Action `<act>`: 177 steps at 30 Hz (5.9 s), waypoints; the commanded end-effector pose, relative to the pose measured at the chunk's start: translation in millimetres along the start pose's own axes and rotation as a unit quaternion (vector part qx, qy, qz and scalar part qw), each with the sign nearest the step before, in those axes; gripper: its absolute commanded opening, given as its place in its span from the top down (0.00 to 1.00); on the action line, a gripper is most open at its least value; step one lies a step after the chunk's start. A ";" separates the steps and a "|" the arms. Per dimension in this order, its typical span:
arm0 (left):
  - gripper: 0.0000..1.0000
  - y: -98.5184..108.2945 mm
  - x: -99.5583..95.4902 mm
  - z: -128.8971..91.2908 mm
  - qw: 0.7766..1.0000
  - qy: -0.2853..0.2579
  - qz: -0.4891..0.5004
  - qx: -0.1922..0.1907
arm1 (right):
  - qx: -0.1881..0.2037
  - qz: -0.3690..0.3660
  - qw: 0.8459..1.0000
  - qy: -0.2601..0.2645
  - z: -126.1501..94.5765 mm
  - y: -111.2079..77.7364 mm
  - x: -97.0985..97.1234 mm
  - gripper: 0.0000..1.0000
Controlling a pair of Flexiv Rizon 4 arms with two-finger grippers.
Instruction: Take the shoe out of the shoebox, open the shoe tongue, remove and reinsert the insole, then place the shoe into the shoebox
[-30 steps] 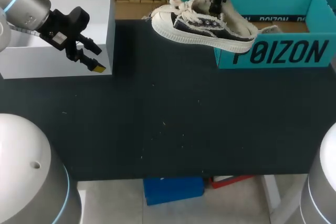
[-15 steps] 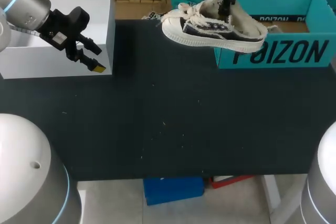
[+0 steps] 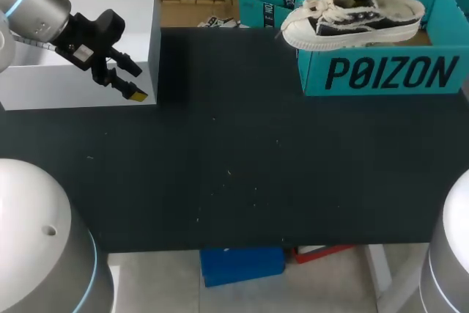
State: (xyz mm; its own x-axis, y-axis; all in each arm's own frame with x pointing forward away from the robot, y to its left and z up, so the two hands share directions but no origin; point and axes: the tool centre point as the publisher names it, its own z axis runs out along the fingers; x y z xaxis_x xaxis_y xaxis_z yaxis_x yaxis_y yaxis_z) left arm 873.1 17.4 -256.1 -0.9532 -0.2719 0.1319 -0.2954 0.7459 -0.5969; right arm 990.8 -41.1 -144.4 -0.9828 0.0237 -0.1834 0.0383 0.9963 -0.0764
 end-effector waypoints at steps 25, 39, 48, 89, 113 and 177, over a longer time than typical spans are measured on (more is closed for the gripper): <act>0.00 0.3 1.5 0.4 1.000 -0.002 0.000 -0.001 | 0.019 -0.023 0.999 -0.018 46.6 -68.7 -147.2 1.00; 0.00 0.3 1.5 0.4 1.000 -0.002 0.000 -0.001 | 0.020 -0.021 0.999 -0.019 56.8 -71.4 -146.8 1.00; 0.00 0.3 1.5 0.4 1.000 -0.002 0.000 -0.001 | 0.018 -0.030 0.999 -0.032 81.2 -103.5 -170.8 1.00; 0.00 0.3 1.5 0.4 1.000 -0.002 0.000 -0.001 | -0.019 -0.016 0.999 0.031 208.6 -92.8 -227.9 1.00; 0.00 0.3 1.5 0.4 1.000 -0.002 0.000 -0.001 | -0.027 -0.017 0.998 0.061 261.8 -88.2 -234.2 1.00; 0.00 0.3 1.5 0.4 1.000 -0.002 0.000 -0.001 | 0.067 0.202 0.976 -0.041 50.6 -22.8 -86.9 0.59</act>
State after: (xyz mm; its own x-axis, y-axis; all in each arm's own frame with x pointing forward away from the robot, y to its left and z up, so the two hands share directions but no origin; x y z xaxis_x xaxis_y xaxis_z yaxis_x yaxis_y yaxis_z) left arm 873.1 17.4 -256.1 -0.9532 -0.2720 0.1317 -0.2953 0.7459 -0.5970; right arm 1166.7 -99.3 -193.9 -0.9022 0.4270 -0.0608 0.4313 0.8937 -0.1234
